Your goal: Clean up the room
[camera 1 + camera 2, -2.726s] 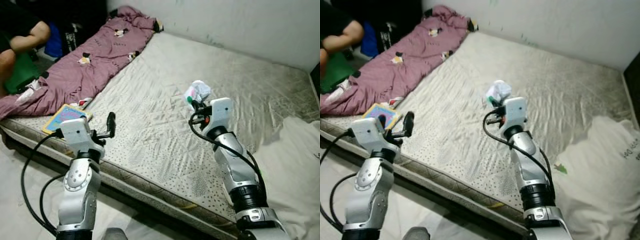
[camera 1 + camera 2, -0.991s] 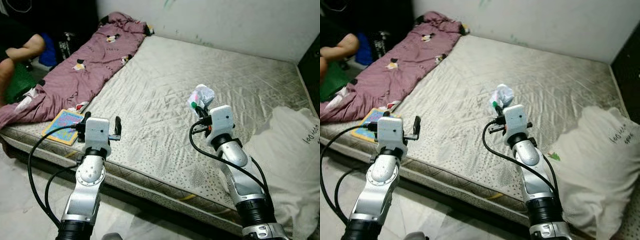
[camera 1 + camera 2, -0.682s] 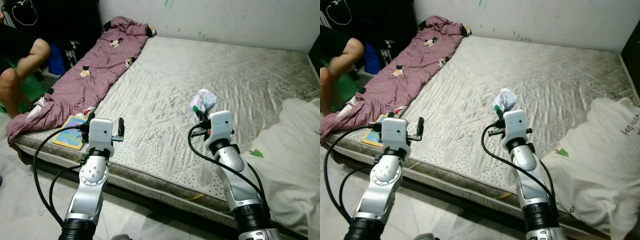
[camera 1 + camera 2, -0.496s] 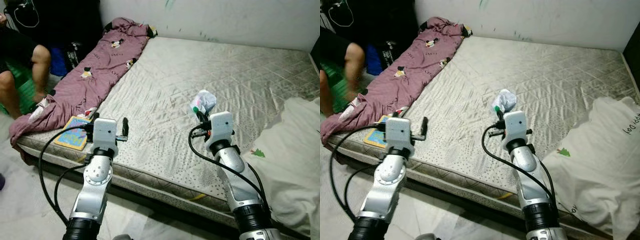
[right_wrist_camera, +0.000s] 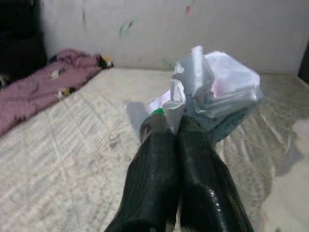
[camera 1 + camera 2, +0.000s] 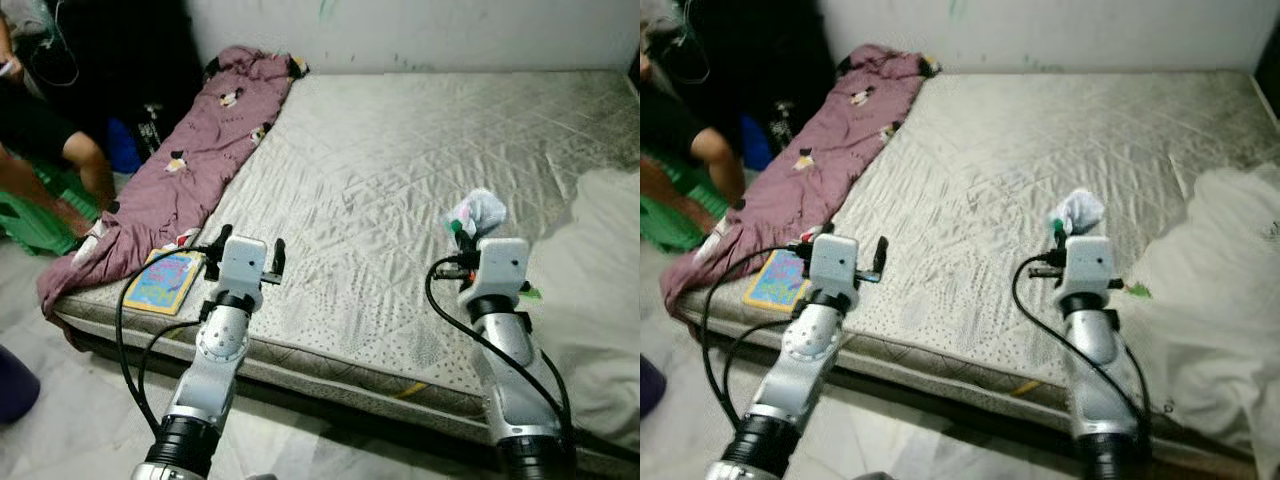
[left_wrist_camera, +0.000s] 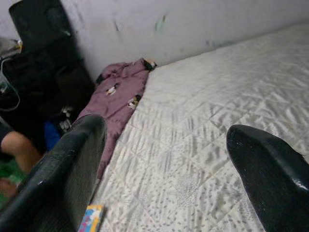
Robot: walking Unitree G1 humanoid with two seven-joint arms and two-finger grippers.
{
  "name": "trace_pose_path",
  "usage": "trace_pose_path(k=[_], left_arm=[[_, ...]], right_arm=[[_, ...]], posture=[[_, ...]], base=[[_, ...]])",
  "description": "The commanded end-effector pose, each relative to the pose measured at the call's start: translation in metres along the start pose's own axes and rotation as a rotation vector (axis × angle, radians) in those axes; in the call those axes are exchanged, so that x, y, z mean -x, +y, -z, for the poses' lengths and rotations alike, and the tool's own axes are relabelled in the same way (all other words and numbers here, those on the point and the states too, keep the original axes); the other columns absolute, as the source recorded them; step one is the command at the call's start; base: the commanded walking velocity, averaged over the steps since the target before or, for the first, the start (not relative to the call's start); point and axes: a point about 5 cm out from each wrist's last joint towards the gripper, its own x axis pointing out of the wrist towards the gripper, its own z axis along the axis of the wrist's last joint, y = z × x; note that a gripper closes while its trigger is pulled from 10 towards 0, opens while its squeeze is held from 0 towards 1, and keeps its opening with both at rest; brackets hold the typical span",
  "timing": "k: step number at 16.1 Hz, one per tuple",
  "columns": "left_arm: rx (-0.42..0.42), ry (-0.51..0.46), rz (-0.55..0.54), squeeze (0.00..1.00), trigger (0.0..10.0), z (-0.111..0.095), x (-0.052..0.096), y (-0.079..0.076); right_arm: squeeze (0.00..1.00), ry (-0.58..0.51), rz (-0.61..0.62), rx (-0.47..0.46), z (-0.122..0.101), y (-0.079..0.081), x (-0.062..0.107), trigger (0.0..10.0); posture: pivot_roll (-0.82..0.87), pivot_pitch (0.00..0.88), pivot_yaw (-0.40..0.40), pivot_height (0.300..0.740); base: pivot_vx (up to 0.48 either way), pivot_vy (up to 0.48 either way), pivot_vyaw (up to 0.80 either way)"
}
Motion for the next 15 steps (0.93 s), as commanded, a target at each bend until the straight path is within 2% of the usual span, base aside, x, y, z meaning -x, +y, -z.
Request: trace_pose_path(k=[1,2,3,5,7,8,9,10,12,15], left_arm=[[-0.015,0.001,-0.014,0.00,10.0,0.003,-0.003,0.011],[-0.034,-0.010,-0.021,0.00,10.0,-0.002,-0.011,0.015],[-0.042,-0.022,-0.022,0.00,10.0,-0.005,-0.016,0.019],[-0.054,-0.026,-0.055,0.00,10.0,-0.006,-0.018,0.029],[-0.060,-0.022,-0.144,0.00,10.0,-0.003,-0.008,0.045],[-0.071,-0.027,-0.212,0.00,10.0,0.001,0.004,0.054],[-0.071,-0.014,-0.267,0.00,10.0,0.006,0.011,0.060],[-0.050,0.003,-0.306,0.00,10.0,0.009,0.017,0.066],[0.022,0.020,-0.318,0.00,10.0,0.013,0.033,0.073],[0.004,0.044,-0.358,0.00,10.0,0.020,0.036,0.070]], right_arm=[[0.00,-0.041,-0.032,-0.028,-0.014,0.017,0.000,10.0],[0.00,-0.083,-0.060,-0.023,-0.024,0.026,0.000,10.0],[0.00,-0.092,-0.073,-0.007,-0.024,0.031,0.000,10.0],[0.00,-0.066,-0.069,-0.010,-0.015,0.032,0.000,10.0],[0.00,-0.027,-0.107,-0.026,-0.009,0.036,-0.009,10.0],[0.00,-0.009,-0.192,-0.021,-0.008,0.045,-0.022,10.0],[0.00,0.002,-0.234,-0.029,-0.008,0.052,-0.030,10.0],[0.00,-0.001,-0.265,-0.037,-0.011,0.060,-0.035,10.0],[0.00,-0.026,-0.329,-0.034,-0.020,0.074,-0.047,10.0],[0.00,-0.037,-0.288,-0.032,-0.025,0.063,-0.056,10.0]], posture=[[-0.28,0.000,0.236,0.740],[-0.27,0.000,0.251,0.740],[-0.26,0.000,0.246,0.740],[-0.21,0.000,0.221,0.740],[-0.11,0.000,0.146,0.740],[-0.02,0.000,0.072,0.740],[0.03,0.000,0.036,0.740],[0.06,0.000,0.013,0.740],[0.10,0.000,-0.022,0.740],[0.10,0.000,-0.029,0.740]], base=[[0.000,0.000,0.00],[0.000,0.000,0.00],[0.000,0.000,0.00],[0.000,0.000,0.00],[0.000,0.000,0.00],[0.000,0.000,0.00],[0.000,0.000,0.00],[0.000,0.000,0.00],[0.000,0.000,0.00],[0.000,0.000,0.00]])
